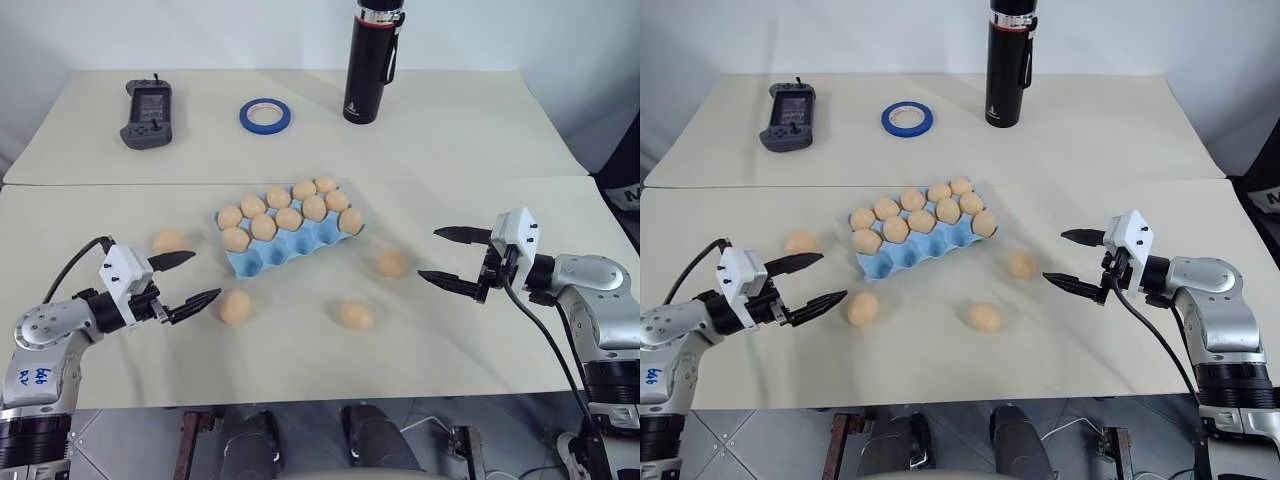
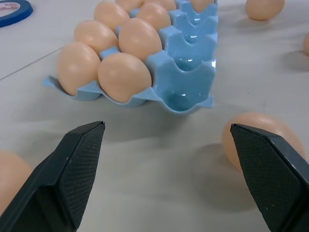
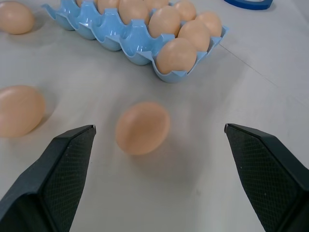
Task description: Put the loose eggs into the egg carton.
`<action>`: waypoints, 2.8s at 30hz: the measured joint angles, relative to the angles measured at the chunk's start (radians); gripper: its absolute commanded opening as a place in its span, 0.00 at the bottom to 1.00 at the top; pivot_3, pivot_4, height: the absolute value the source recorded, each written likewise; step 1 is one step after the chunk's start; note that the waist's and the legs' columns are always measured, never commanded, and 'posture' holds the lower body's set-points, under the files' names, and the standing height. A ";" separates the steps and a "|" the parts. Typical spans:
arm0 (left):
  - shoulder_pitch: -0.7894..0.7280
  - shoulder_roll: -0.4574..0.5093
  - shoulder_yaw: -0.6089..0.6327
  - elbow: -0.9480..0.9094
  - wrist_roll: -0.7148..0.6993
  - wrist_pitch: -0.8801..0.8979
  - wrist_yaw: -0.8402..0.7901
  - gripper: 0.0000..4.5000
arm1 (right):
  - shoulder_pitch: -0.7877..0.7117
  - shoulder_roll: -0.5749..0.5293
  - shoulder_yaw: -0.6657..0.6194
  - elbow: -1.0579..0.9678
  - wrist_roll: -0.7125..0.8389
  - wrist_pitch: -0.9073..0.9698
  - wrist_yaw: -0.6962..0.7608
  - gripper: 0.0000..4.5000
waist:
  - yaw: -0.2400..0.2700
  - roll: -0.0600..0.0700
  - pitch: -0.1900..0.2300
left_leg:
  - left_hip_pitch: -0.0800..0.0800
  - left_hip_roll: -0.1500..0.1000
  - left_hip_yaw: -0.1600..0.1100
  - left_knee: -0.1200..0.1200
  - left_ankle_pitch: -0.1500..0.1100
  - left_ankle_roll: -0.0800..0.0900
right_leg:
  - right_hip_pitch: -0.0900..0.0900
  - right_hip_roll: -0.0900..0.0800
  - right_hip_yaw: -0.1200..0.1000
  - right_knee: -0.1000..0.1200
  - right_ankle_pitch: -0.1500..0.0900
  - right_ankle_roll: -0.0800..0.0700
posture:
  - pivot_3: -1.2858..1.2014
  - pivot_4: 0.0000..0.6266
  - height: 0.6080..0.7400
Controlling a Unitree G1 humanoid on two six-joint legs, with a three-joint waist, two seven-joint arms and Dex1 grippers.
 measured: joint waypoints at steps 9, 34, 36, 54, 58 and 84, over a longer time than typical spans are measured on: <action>-0.031 0.010 0.000 -0.007 -0.007 0.083 0.041 0.99 | 0.000 0.000 -0.001 -0.023 0.005 0.059 -0.060 1.00 | 0.000 0.000 0.000 | 0.000 0.000 0.000 0.000 0.000 0.000 | 0.000 0.000 0.000 0.000 0.000 0.000 | 0.52 0.24 1.00; -0.071 0.037 -0.027 0.102 -0.115 -0.077 -0.369 0.99 | 0.417 -0.119 -0.002 -0.658 0.118 0.378 -0.227 1.00 | 0.000 -0.002 -0.001 | 0.001 0.000 -0.008 -0.001 -0.001 0.002 | 0.002 0.000 0.000 -0.001 0.001 -0.001 | 0.52 0.24 1.00; -0.070 0.038 -0.027 0.105 -0.116 -0.092 -0.399 0.99 | 0.378 -0.098 0.043 -0.627 0.094 0.360 -0.237 1.00 | 0.001 -0.002 -0.001 | 0.001 -0.001 -0.008 0.000 -0.002 0.002 | 0.002 -0.001 0.000 -0.002 0.001 -0.001 | 0.52 0.24 1.00; 0.126 0.011 0.085 -0.014 -0.195 -0.105 -0.367 0.99 | 0.059 0.110 0.398 -0.315 -0.106 0.218 -0.193 1.00 | 0.001 -0.004 -0.002 | 0.001 0.000 -0.008 0.000 -0.002 0.002 | 0.001 -0.001 -0.001 -0.001 0.001 -0.002 | 0.52 0.24 1.00; 0.132 0.005 0.088 -0.026 -0.197 -0.104 -0.347 1.00 | 0.043 0.110 0.411 -0.308 -0.119 0.230 -0.175 0.78 | 0.001 -0.004 -0.002 | 0.001 0.000 -0.008 -0.001 -0.002 0.002 | 0.001 -0.001 -0.001 -0.001 0.001 -0.002 | 0.52 0.24 1.00; 0.046 -0.038 0.078 -0.013 -0.198 -0.110 -0.310 1.00 | -0.437 0.351 0.314 0.007 -0.100 0.336 -0.355 0.37 | -0.015 -0.004 -0.002 | -0.003 0.002 0.002 -0.002 -0.001 0.000 | -0.006 0.000 -0.001 0.001 0.002 -0.003 | 0.52 0.24 1.00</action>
